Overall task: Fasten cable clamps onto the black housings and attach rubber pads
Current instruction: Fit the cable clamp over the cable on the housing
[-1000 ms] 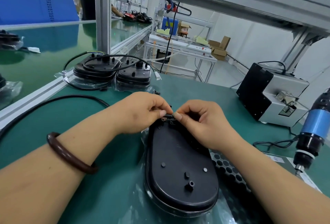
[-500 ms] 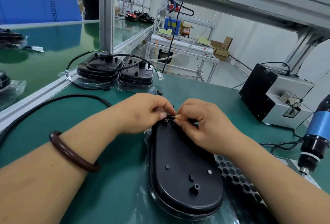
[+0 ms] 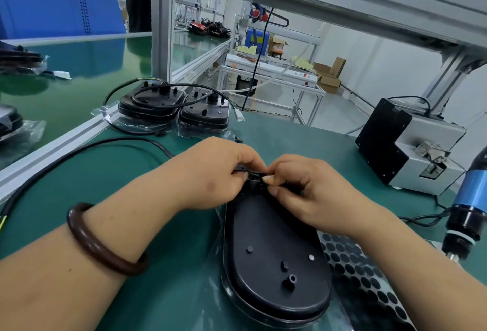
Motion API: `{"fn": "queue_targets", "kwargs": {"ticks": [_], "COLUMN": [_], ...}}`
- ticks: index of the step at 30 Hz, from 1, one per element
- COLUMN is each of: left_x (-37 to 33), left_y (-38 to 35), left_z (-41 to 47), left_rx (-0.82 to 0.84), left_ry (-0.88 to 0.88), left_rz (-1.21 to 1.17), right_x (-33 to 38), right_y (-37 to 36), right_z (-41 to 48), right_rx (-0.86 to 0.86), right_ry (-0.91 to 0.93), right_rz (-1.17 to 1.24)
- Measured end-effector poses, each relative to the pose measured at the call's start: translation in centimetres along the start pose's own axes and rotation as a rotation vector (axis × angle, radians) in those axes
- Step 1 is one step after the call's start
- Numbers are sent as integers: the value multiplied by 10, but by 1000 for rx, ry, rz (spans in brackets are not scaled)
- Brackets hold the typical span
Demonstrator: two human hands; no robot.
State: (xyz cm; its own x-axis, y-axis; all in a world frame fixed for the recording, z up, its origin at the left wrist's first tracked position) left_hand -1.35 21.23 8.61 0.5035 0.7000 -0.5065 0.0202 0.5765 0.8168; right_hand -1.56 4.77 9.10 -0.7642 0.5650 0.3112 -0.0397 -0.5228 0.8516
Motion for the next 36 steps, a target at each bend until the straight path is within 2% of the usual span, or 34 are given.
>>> {"fn": "queue_targets", "kwargs": {"ticks": [2,11,13,16,18,22,25,29,36], "left_x": [-4,-1,1,3,4,9,8,8,4], "left_y": [-1,-7,-7,-9,-9,-10,-10,-10,-8], "left_z": [-4,0,1,3,3,3,3,4,2], "left_rx": [-15,-67,-72,-80,-82,-77,-76,-76,-96], "left_ry": [-21,134,173,215,237,241,233,233,235], "left_rz": [-11,-53,-55,-51,-53,-35,-41,-34,-42], "right_x": [-3,-6,-10,-13,-10,2,-15,-61,-116], "right_y": [0,3,6,12,34,136,195,201,155], "right_z": [-3,-12,-13,-12,-10,-29,-70,-117,-161], "right_rx": [-15,-51,-75,-144,-310,-889,-1257,-1395,-1501], "right_ry": [-13,51,-1,-185,-248,-127,-261,-656,-973], "right_rz": [35,73,175,358,511,567,572,450,238]}}
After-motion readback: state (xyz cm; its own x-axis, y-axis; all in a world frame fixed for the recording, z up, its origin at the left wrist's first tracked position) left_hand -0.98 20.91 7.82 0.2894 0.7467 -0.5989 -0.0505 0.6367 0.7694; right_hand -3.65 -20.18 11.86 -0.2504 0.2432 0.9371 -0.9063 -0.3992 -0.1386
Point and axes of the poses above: each hand's wrist, its own z-axis towards the middle knuckle, its own y-axis out of the back of the hand, x = y × z, the point moved 4 cm from there along z, towards the middle knuckle, and after that the axes turned 1 degree about -x, right-handed, at the moved point
